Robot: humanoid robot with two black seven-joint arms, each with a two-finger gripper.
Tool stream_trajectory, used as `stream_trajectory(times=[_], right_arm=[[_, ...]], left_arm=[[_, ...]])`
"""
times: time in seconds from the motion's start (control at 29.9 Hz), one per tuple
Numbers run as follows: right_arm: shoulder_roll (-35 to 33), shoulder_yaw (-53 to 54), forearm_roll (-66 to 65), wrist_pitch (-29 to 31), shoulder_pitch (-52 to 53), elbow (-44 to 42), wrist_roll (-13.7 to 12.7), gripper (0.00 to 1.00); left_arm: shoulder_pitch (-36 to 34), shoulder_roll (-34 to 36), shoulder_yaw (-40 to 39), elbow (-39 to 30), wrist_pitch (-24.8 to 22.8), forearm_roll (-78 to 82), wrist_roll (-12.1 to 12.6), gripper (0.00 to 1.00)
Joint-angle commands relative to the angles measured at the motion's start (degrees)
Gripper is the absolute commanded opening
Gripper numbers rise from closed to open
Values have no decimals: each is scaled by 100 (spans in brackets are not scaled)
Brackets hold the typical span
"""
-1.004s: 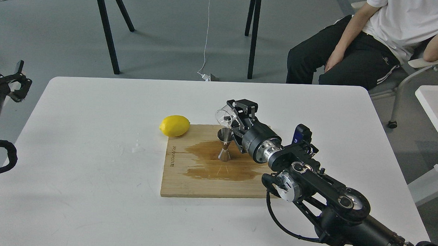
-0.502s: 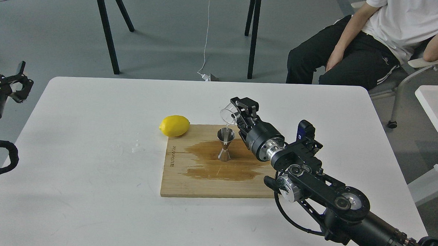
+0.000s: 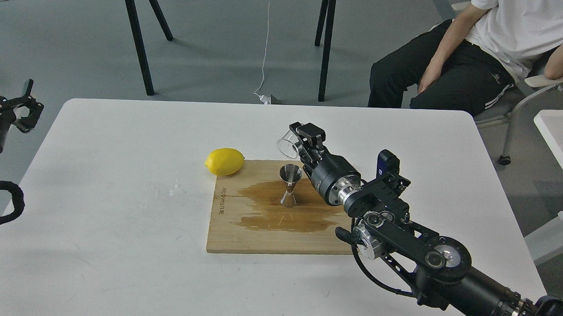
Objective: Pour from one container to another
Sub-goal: 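Hold the glass above the jigger and turn it back upright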
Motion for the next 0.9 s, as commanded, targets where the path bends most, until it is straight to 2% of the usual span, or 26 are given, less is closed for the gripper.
stream_trajectory(times=[0.0,0.87], right_arm=[[-1,-98,-80,-18,18,-18,40,30],[-159,-537,-580,-53,167,-89,234,30]], left_arm=[[0,0,0,0,0,2,0,100],[44,-9,0,9,0,-7,0,100]])
